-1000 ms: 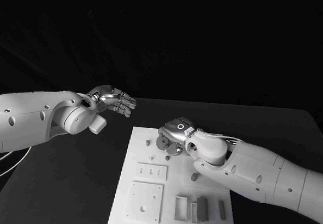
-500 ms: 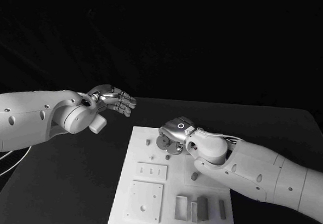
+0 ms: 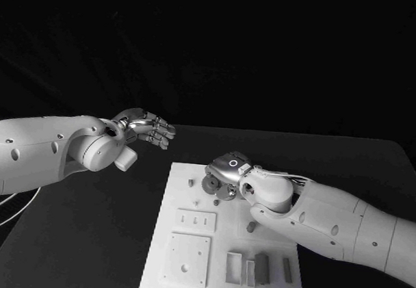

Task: Assemble the parts on the task board

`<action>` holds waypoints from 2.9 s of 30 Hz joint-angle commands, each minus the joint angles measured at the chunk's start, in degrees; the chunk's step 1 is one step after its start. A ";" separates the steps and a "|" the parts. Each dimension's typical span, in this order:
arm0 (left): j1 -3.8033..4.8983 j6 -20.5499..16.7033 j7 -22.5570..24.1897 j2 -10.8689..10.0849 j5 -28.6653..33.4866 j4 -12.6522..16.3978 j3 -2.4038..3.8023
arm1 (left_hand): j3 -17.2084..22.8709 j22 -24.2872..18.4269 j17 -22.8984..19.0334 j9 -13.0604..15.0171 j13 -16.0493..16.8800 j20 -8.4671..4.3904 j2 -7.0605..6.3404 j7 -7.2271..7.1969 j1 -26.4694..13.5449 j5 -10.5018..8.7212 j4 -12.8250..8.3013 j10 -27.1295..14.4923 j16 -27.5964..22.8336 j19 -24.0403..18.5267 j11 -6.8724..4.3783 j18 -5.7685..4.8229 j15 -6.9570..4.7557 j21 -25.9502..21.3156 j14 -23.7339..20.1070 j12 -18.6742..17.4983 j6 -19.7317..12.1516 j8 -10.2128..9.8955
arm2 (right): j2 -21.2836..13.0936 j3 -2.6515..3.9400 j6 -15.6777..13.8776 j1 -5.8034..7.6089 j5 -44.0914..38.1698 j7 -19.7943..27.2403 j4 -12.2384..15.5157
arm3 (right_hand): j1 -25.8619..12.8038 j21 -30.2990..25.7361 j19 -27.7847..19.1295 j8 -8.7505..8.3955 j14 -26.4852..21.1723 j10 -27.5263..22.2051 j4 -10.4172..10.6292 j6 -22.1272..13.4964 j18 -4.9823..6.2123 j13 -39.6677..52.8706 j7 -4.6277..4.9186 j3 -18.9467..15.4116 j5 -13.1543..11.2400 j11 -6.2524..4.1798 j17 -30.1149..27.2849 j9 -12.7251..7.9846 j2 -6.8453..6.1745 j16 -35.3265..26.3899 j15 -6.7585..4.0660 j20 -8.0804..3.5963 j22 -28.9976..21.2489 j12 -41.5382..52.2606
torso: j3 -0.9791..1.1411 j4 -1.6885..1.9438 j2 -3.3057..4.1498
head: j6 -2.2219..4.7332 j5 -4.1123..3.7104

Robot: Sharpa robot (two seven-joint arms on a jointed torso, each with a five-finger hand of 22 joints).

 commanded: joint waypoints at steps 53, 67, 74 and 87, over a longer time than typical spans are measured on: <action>0.06 -0.61 0.36 -0.44 -0.09 -0.31 0.05 | 0.13 0.14 0.26 -0.01 0.09 -0.47 -0.16 0.44 -0.44 0.20 0.14 0.33 -0.49 0.15 -0.07 1.04 0.09 -0.27 0.46 -0.39 0.35 -0.33 | -4.60 1.82 -4.35 0.16 6.29 0.41 4.23 | 0.53 -0.88 0.84 -3.41 0.90 -1.22 3.70 -3.55 3.93 -1.39 3.01 0.56 0.08 1.96 0.26 -0.10 -4.06 -0.80 1.43 0.14 0.61 1.31 | 0.08 -0.18 -0.04 | 0.58 -0.11; 0.06 -0.63 0.30 -0.23 -0.09 -0.39 0.05 | 0.14 0.16 0.31 0.01 0.10 -0.48 -0.15 0.44 -0.44 0.20 0.15 0.37 -0.53 0.16 -0.08 1.04 0.09 -0.29 0.49 -0.42 0.37 -0.33 | -1.85 1.80 -0.17 0.24 10.35 2.05 0.24 | -0.65 -0.89 0.63 -2.58 0.81 -1.46 4.22 -1.97 3.93 -1.68 2.95 -0.11 0.07 1.92 0.42 0.05 -3.00 -0.84 1.43 0.17 0.78 1.66 | -0.05 0.12 0.05 | 0.58 -0.45; 0.06 -0.59 0.29 -0.17 -0.09 -0.45 0.06 | 0.15 0.17 0.34 0.01 0.11 -0.48 -0.14 0.44 -0.44 0.20 0.16 0.38 -0.55 0.17 -0.08 1.04 0.09 -0.29 0.50 -0.44 0.38 -0.33 | -0.68 1.66 1.76 0.22 10.85 2.70 -1.01 | -1.67 -0.99 0.55 -2.74 0.62 -1.75 5.45 -2.15 3.93 -1.79 2.99 -0.29 0.07 1.96 0.53 -0.16 -4.60 -0.87 1.46 0.21 0.76 1.81 | -0.11 0.15 0.03 | 0.24 -0.38; 0.06 -0.61 0.25 -0.21 -0.09 -0.34 0.06 | 0.15 0.20 0.38 0.02 0.12 -0.48 -0.14 0.44 -0.45 0.20 0.16 0.39 -0.59 0.19 -0.08 1.04 0.08 -0.31 0.53 -0.48 0.37 -0.34 | 0.23 0.94 4.24 0.14 10.87 2.95 -2.23 | -1.43 -1.11 0.31 -2.76 0.31 -2.19 5.49 -2.20 3.93 -1.82 3.01 -0.23 0.08 1.98 0.58 -0.23 -5.04 -0.98 1.48 0.20 0.78 1.85 | -0.08 0.08 0.00 | 0.04 -0.18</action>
